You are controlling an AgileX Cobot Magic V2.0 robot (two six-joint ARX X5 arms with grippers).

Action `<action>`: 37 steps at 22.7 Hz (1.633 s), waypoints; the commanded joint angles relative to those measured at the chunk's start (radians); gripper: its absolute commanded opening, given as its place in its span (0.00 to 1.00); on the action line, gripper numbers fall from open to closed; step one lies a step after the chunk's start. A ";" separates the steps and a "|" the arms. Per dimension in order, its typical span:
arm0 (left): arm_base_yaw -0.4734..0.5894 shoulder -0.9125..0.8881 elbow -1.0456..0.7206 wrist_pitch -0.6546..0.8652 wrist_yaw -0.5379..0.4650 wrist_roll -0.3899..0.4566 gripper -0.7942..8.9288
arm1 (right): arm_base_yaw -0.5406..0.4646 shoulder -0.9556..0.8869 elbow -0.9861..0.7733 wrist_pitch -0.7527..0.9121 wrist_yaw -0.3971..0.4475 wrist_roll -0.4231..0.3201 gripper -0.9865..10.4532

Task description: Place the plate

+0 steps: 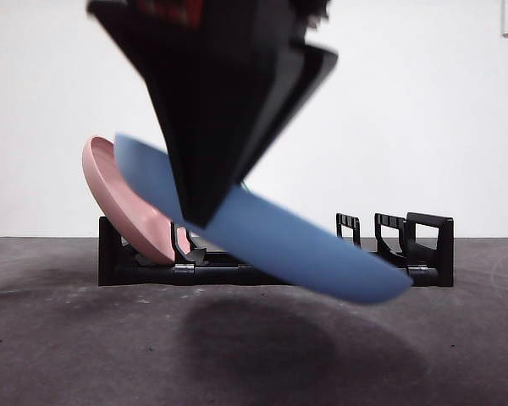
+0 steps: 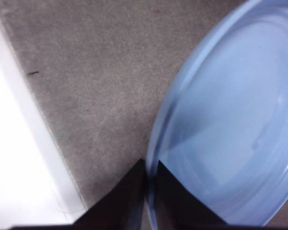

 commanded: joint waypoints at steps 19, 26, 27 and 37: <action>-0.003 0.009 0.027 0.007 0.005 0.018 0.47 | -0.068 0.243 -0.029 0.154 0.037 -0.236 0.10; -0.003 0.009 0.027 0.007 0.004 0.018 0.47 | -0.108 0.247 -0.029 0.185 0.001 -0.323 0.21; -0.003 0.009 0.027 0.007 0.005 0.018 0.47 | -0.108 0.247 -0.029 0.186 0.002 -0.323 0.21; -0.003 0.009 0.027 0.007 0.005 0.018 0.47 | -0.084 0.214 0.100 0.071 -0.164 -0.245 0.28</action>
